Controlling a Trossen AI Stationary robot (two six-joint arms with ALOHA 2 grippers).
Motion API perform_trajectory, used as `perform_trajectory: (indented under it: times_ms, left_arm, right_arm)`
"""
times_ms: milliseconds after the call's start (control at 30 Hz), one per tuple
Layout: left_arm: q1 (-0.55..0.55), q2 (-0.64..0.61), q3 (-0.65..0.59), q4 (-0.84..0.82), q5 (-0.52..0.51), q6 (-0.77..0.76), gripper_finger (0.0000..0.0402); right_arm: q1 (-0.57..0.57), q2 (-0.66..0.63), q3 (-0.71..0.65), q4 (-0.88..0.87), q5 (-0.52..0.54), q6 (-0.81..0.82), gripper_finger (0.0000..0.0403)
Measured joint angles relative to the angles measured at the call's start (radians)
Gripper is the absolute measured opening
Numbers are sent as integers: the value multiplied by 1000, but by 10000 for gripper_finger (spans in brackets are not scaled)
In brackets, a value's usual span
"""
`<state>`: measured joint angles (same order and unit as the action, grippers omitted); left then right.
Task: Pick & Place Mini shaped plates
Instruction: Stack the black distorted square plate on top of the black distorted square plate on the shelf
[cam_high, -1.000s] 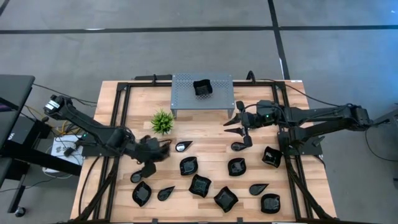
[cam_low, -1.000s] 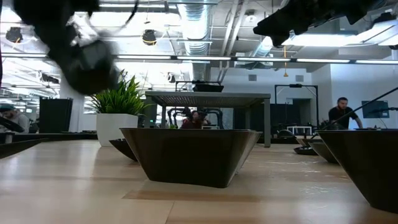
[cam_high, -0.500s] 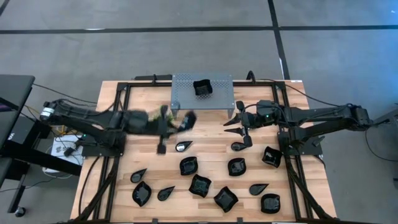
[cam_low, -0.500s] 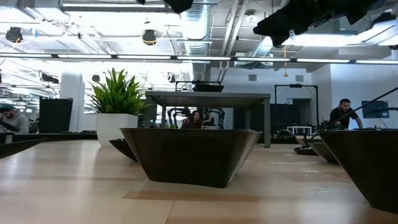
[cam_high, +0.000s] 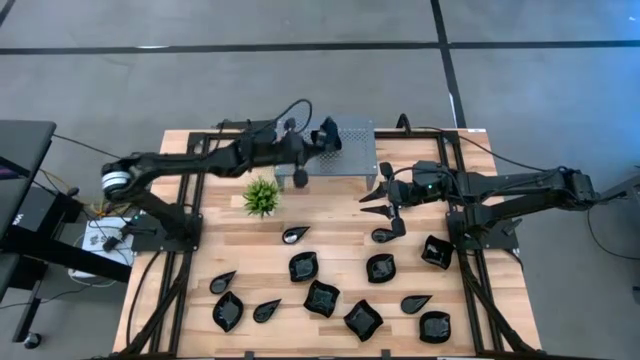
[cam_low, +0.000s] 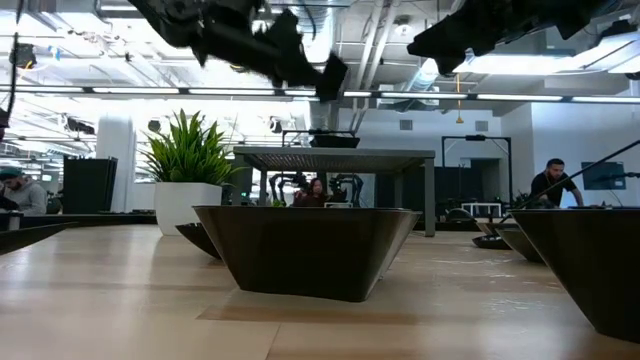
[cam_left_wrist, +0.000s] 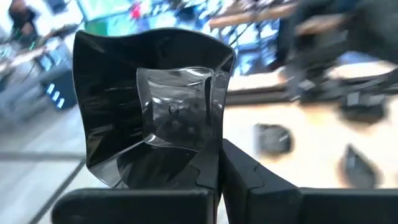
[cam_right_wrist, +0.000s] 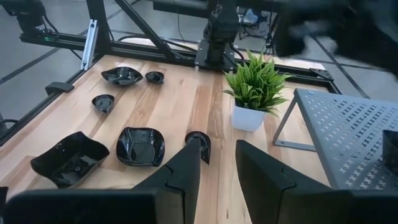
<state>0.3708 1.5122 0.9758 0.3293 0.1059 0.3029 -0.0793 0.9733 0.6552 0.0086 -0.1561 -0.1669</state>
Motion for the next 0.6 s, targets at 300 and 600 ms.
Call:
perform_trajectory:
  times_ms: [300,600]
  left_arm:
    - [65,94,22,-24,3,0,10]
    - [54,94,22,-60,-1,3,17]
  right_arm:
    - [-9,0,0,0,0,0,98]
    - [-8,0,0,-1,0,0,98]
